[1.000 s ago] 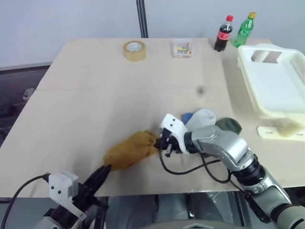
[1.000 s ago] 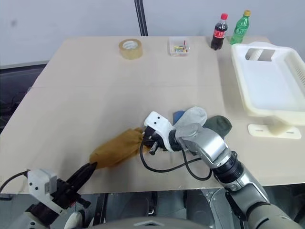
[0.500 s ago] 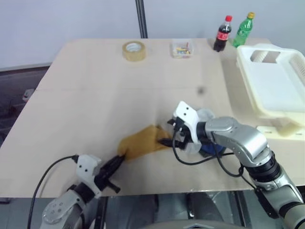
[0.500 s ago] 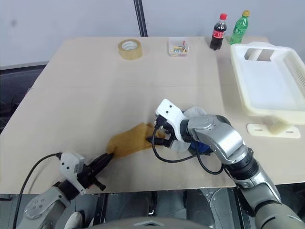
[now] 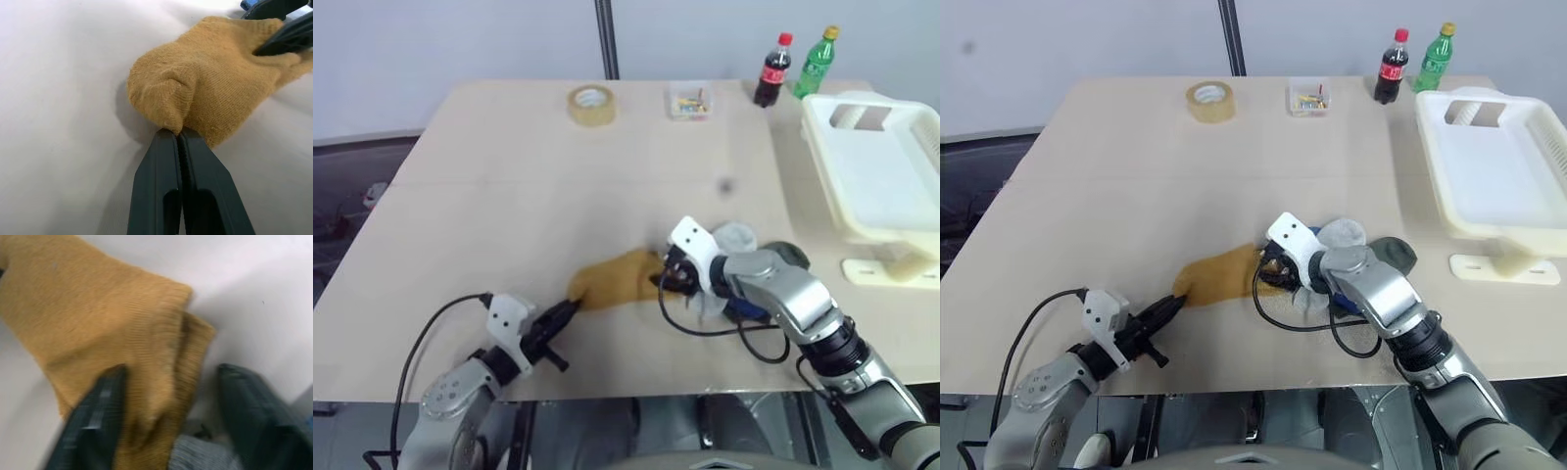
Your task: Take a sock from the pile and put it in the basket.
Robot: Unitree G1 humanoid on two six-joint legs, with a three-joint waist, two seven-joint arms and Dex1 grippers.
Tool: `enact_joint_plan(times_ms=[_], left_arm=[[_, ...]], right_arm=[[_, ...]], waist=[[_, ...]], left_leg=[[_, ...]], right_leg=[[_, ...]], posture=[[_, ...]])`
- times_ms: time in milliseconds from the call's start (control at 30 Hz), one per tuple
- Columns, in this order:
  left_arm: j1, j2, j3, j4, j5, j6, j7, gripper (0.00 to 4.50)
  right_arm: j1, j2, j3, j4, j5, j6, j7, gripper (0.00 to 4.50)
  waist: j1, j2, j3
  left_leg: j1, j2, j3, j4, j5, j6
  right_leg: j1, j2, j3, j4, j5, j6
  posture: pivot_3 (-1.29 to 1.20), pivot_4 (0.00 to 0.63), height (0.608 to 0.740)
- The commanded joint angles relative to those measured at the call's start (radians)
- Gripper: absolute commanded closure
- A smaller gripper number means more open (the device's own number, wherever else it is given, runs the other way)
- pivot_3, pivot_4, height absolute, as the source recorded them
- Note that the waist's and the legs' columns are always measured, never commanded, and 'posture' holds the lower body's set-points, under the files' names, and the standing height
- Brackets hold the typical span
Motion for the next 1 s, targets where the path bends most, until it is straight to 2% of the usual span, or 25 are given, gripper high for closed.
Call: enact_joint_plan(times_ms=[33,300,500,633,667,800,1000], left_arm=[[0.000,0.007,-0.007,0.026,0.001,0.006,-0.007,4.50],[-0.017,0.020,-0.010,0.044,0.005,0.001,-0.025,4.50],[-0.029,0.026,-0.009,0.057,0.007,-0.001,-0.033,4.50],[-0.029,0.028,-0.010,0.065,0.012,-0.005,-0.038,4.50],[-0.029,0.027,-0.011,0.064,0.011,-0.002,-0.038,4.50],[-0.041,0.023,-0.020,0.061,-0.005,0.033,-0.035,4.50],[-0.056,0.025,-0.017,0.046,-0.017,0.051,-0.039,4.50]], right_arm=[[-0.004,-0.012,0.000,-0.013,-0.040,-0.099,0.024,2.79],[-0.041,-0.022,-0.035,-0.062,-0.066,-0.204,0.072,2.79],[-0.039,-0.071,-0.068,-0.094,-0.037,-0.173,0.141,2.79],[-0.053,-0.010,-0.089,-0.076,-0.006,-0.243,0.162,1.90],[-0.052,-0.002,-0.062,-0.065,-0.021,-0.268,0.175,1.41],[-0.043,0.046,0.060,0.070,-0.135,-0.430,0.181,0.03],[-0.056,0.108,0.079,0.262,-0.229,-0.496,0.130,0.03]], waist=[[0.000,0.000,0.000],[0.000,0.000,0.000],[0.001,0.000,0.000],[0.000,0.000,0.000],[-0.002,0.000,0.000],[-0.001,0.000,0.000],[0.002,0.001,0.000]], left_leg=[[0.000,0.000,0.000,0.000,0.000,0.000],[0.000,0.000,0.000,0.002,0.000,0.000],[0.000,0.000,0.000,0.002,0.000,0.000],[0.000,0.001,0.000,0.002,0.000,0.000],[0.000,0.001,0.000,0.002,0.000,0.000],[0.001,0.001,0.000,0.003,0.000,0.000],[0.001,0.000,0.000,0.006,0.000,0.000]], right_leg=[[0.000,0.000,0.000,0.000,0.000,0.000],[0.000,0.000,0.000,0.003,0.000,0.000],[0.000,0.000,0.000,0.003,0.000,0.000],[0.000,0.000,0.000,0.003,0.000,0.000],[0.000,0.000,0.000,0.003,0.000,0.000],[0.000,0.000,0.000,0.004,0.000,0.000],[0.000,0.000,0.000,0.007,0.000,0.000]], posture=[[0.00,0.150,0.740],[0.00,0.150,0.740],[0.00,0.150,0.740],[0.00,0.150,0.740],[0.00,0.150,0.740],[0.00,0.150,0.740],[0.00,0.150,0.740]])
